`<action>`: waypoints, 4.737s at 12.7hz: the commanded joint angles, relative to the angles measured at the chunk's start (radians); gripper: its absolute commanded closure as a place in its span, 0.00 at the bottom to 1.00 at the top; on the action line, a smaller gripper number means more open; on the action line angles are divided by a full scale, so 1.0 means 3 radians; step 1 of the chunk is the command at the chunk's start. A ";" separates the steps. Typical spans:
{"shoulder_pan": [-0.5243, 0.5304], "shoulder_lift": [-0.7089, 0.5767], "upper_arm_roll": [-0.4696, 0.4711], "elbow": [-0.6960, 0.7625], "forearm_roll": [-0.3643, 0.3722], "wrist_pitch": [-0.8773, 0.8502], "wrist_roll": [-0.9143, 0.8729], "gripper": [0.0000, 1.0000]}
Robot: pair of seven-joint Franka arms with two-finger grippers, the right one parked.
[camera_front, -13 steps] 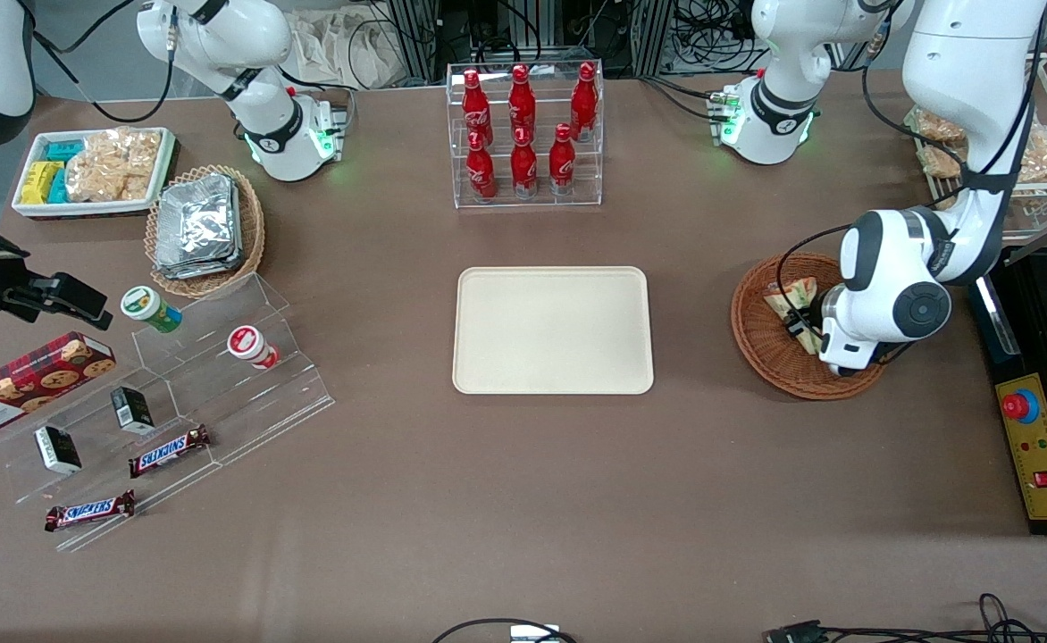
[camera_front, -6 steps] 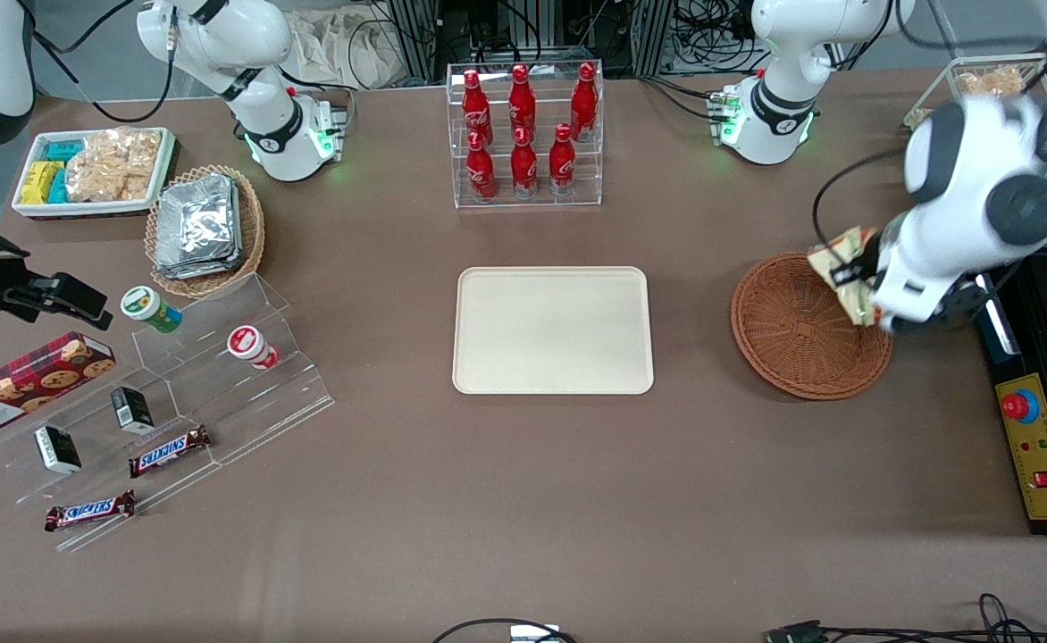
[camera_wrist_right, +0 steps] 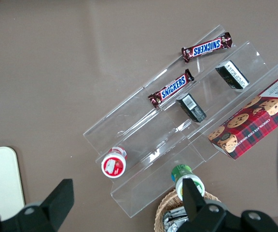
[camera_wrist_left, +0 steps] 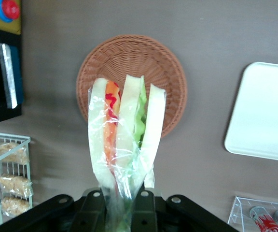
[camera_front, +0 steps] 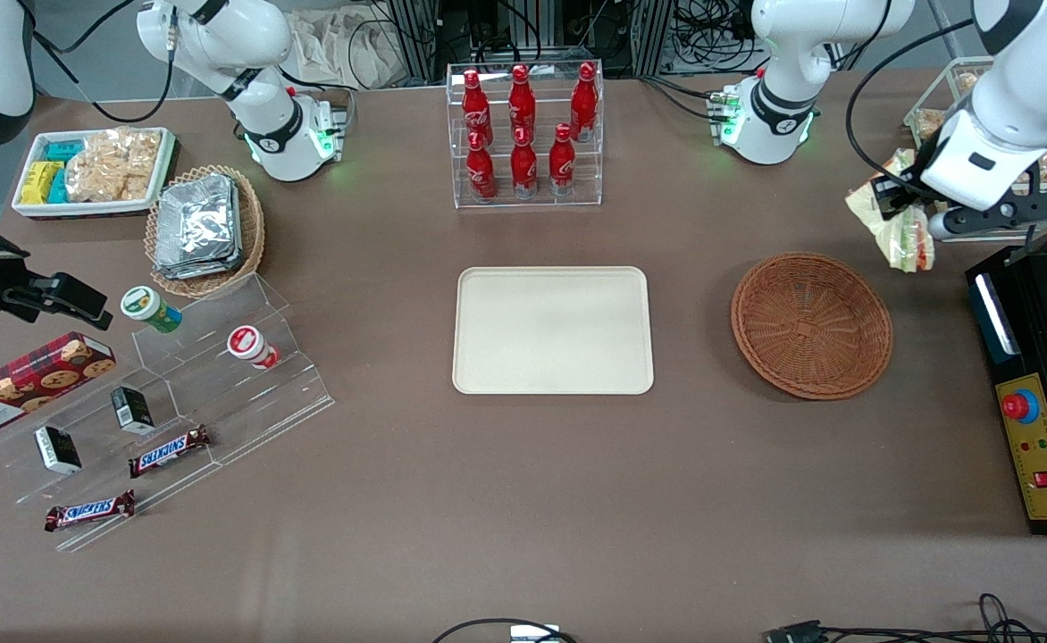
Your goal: Place sandwich from basket to tray
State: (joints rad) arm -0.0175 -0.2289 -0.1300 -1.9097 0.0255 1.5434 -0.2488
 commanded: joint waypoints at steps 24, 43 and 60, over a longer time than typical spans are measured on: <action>-0.0601 0.2884 -0.1223 0.0424 0.0549 0.1686 -0.1682 1.00; -0.0468 0.2441 -0.1239 0.0985 0.0213 0.0727 -0.1676 0.00; -0.0151 0.0599 0.0100 0.0981 0.0053 -0.0400 0.0343 0.00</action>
State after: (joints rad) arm 0.0033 -0.0099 -0.2078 -1.5882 0.0485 1.4342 -0.2174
